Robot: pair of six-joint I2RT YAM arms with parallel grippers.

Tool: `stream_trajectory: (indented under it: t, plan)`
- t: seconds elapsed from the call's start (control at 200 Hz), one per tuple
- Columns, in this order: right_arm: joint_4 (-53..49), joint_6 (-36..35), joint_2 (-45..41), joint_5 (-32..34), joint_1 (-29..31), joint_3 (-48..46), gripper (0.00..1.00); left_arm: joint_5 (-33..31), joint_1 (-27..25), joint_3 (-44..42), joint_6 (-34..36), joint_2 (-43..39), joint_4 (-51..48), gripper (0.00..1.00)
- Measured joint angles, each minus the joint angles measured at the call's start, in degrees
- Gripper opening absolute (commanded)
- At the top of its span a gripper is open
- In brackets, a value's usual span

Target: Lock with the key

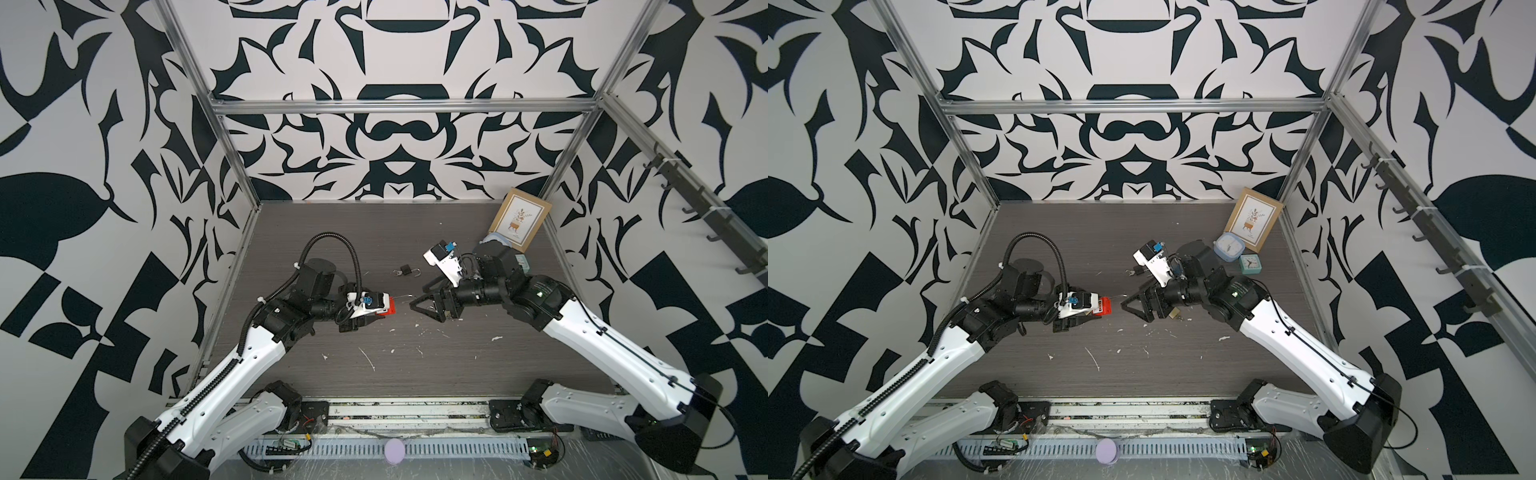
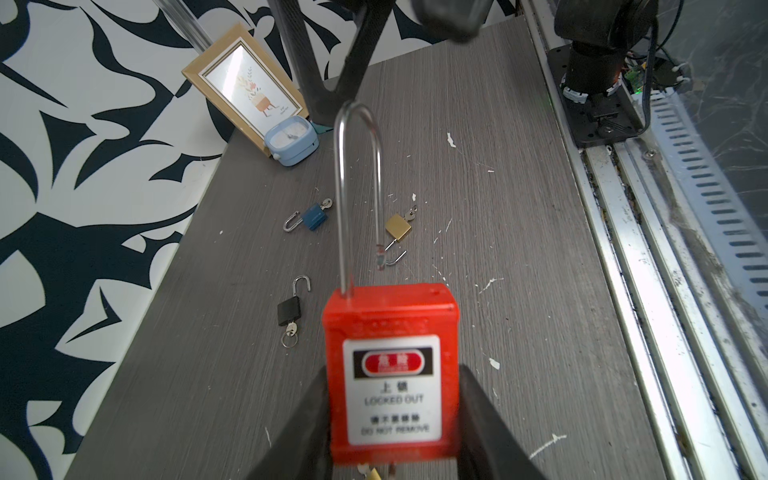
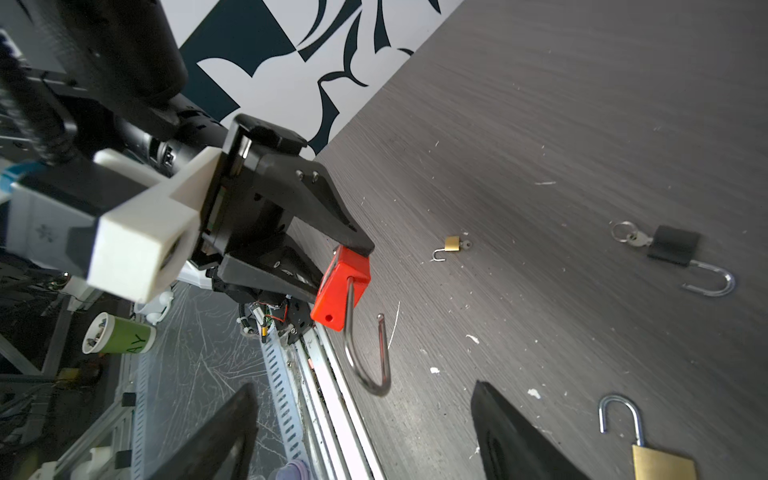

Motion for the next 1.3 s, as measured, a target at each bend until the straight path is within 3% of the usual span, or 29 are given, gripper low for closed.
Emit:
stream_trajectory:
  t: [0.295, 0.525, 0.93, 1.3]
  plan:
    - [-0.8, -1.9, 2.1, 0.0, 0.2, 0.8, 0.55, -0.1, -0.7, 0.4, 0.4, 1.5, -0.4, 0.23]
    - [-0.8, -2.1, 2.1, -0.1, 0.2, 0.8, 0.44, -0.2, -1.6, 1.9, 0.5, 2.3, -0.8, 0.23]
    - [0.2, -0.1, 2.5, -0.7, 0.4, 0.8, 0.05, -3.9, -3.5, 1.9, 0.3, 2.9, 0.1, 0.23]
    - [1.2, 4.8, 4.1, -0.6, 0.1, 0.8, 0.00, -11.8, -6.4, -2.8, -0.7, 1.9, 8.6, 0.25]
